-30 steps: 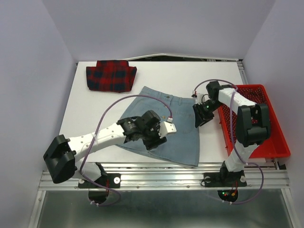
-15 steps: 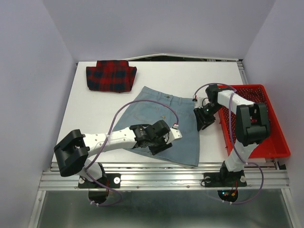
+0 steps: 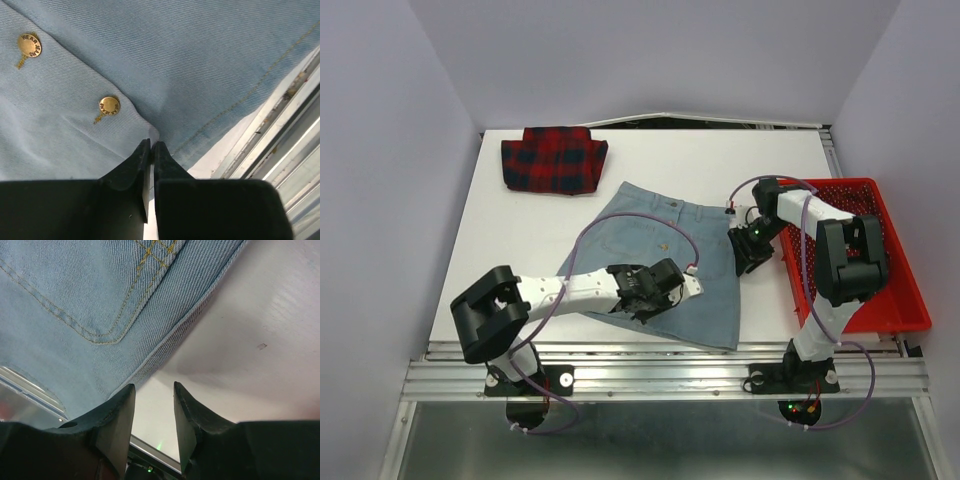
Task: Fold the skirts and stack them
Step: Flatten the skirt out
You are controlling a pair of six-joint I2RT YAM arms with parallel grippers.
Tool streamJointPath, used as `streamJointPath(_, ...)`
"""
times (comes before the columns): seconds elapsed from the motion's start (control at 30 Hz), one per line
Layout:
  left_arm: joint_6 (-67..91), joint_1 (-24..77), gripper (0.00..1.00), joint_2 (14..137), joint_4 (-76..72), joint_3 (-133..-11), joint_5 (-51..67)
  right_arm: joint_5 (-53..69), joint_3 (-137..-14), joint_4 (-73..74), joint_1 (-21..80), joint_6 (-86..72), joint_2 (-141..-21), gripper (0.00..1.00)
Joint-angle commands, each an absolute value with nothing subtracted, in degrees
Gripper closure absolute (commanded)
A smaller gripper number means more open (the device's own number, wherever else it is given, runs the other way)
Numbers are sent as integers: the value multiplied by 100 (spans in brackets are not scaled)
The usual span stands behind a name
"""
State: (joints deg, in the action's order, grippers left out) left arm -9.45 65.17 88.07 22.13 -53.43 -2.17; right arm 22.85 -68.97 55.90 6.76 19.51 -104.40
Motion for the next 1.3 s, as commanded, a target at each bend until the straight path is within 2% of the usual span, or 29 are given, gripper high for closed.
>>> streamJointPath(0.0,-966,6381,100,8868,2478,-5651,-458,2180,-7031,5502,677,1986,-10415,58)
streamJointPath(0.23,-1336,6275,100,8271,2883,-5924,1194,2259,-7040,5520,677,2004,-10424,58)
streamJointPath(0.37,-1415,6284,100,8682,2892,-5950,1704,2276,-7128,5546,677,2021,-10494,58)
streamJointPath(0.47,-1441,6284,84,9070,2708,-5915,1933,2347,-7321,5651,677,2021,-10529,58)
streamJointPath(0.5,-1459,6284,70,9166,2620,-5906,1977,2381,-7391,5730,677,2048,-10503,58)
streamJointPath(0.53,-1468,6284,63,9193,2584,-5906,1986,2399,-7453,5774,677,2065,-10494,58)
streamJointPath(0.67,-1608,6092,46,9018,2925,-6064,1978,2382,-8250,6046,677,2162,-10424,55)
streamJointPath(0.77,-1670,5741,44,8527,3225,-6230,1969,2277,-8778,6100,677,2136,-10433,54)
streamJointPath(0.97,-2205,3887,41,7823,3849,-6311,1198,2250,-9843,5994,677,2294,-11090,54)
streamJointPath(1.13,-2355,2307,42,8137,3867,-6275,677,1987,-10064,5670,738,2355,-11855,57)
streamJointPath(1.27,-2399,1767,47,8639,3903,-6276,940,1644,-9669,5388,790,2583,-11988,61)
